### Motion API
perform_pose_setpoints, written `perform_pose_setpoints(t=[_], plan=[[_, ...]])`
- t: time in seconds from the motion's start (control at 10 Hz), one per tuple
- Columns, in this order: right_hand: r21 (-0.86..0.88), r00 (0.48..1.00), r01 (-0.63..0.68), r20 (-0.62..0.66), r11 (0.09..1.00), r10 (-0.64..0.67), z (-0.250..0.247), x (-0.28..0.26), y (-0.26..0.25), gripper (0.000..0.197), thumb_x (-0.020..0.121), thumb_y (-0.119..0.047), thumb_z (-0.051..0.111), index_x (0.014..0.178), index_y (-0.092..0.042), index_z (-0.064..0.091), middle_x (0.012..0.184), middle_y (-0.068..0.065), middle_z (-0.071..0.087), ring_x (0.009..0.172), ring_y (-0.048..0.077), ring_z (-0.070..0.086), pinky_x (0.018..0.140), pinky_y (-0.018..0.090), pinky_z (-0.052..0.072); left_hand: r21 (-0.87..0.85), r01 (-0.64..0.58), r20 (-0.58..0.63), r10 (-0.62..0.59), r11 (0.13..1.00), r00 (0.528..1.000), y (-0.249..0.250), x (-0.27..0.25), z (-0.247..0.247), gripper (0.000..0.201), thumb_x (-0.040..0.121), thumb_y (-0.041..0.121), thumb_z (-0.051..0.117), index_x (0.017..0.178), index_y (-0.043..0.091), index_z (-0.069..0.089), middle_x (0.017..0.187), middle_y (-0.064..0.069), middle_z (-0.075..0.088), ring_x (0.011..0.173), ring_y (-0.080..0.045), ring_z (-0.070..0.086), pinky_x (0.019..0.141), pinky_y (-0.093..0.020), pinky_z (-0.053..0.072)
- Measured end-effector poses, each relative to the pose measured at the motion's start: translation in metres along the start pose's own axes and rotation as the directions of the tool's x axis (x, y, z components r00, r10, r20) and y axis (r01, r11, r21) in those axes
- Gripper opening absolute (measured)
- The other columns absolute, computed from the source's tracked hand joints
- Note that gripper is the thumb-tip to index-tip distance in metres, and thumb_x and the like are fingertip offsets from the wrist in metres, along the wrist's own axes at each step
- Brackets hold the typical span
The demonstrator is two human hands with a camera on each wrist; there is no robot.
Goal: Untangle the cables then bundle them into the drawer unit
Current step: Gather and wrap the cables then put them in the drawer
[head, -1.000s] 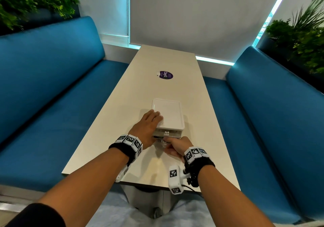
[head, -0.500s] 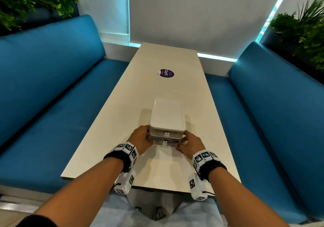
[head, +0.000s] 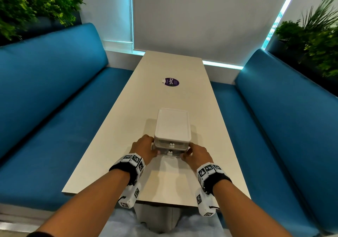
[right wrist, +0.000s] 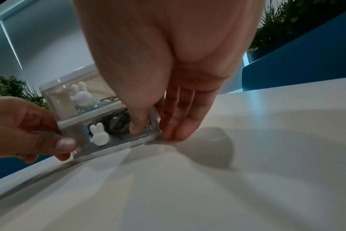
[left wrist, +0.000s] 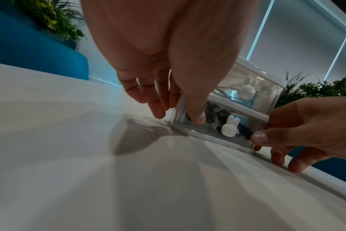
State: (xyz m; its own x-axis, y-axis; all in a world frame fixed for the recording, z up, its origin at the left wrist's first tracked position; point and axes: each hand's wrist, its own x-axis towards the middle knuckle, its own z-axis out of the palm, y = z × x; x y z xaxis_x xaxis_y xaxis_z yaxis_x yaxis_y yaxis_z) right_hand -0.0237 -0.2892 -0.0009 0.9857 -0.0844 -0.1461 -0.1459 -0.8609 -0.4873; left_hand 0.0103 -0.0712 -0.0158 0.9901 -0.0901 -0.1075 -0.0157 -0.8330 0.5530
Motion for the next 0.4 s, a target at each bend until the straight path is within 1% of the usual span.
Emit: perform_pose_setpoints(t=[0.1, 0.2, 0.3, 0.4], plan=[[-0.028, 1.000, -0.018, 0.006, 0.999, 0.018, -0.001, 0.000, -0.002, 0.029, 0.085, -0.034, 0.067, 0.112, -0.025, 0.063, 0.100, -0.002, 0.070, 0.091, 0.023, 0.066, 0.069, 0.026, 0.045, 0.095, -0.007, 0.040, 0.003, 0.995, 0.999, 0.003, -0.002, -0.007, 0.037, 0.089, 0.032, 0.068, 0.122, 0.017, 0.062, 0.126, -0.004, 0.059, 0.108, -0.030, 0.060, 0.094, -0.037, 0.046], [-0.075, 0.999, -0.035, 0.021, 0.997, 0.036, -0.001, 0.000, -0.008, 0.031, 0.083, -0.038, 0.068, 0.110, -0.025, 0.062, 0.103, 0.000, 0.070, 0.093, 0.025, 0.066, 0.069, 0.026, 0.044, 0.131, 0.014, 0.033, -0.018, 0.991, 0.999, 0.003, -0.005, -0.012, 0.033, 0.095, 0.028, 0.061, 0.126, 0.019, 0.058, 0.127, -0.004, 0.058, 0.115, -0.031, 0.056, 0.096, -0.035, 0.042], [-0.102, 0.998, -0.053, 0.022, 0.993, 0.055, -0.001, 0.003, -0.011, 0.033, 0.082, -0.041, 0.066, 0.113, -0.028, 0.062, 0.105, 0.001, 0.069, 0.094, 0.025, 0.067, 0.071, 0.027, 0.049, 0.058, 0.005, 0.023, -0.006, 0.998, 1.000, -0.001, -0.007, -0.016, 0.035, 0.094, 0.027, 0.061, 0.129, 0.022, 0.057, 0.132, -0.001, 0.057, 0.117, -0.029, 0.057, 0.098, -0.037, 0.045], [-0.106, 0.997, -0.055, 0.039, 0.993, 0.060, 0.001, 0.004, -0.008, 0.036, 0.082, -0.047, 0.063, 0.111, -0.025, 0.061, 0.103, 0.001, 0.069, 0.089, 0.025, 0.067, 0.072, 0.029, 0.053, -0.030, -0.036, 0.065, 0.038, 0.999, 0.997, -0.014, -0.006, -0.013, 0.044, 0.093, 0.029, 0.064, 0.136, 0.025, 0.054, 0.140, 0.005, 0.051, 0.114, -0.022, 0.059, 0.099, -0.038, 0.046]])
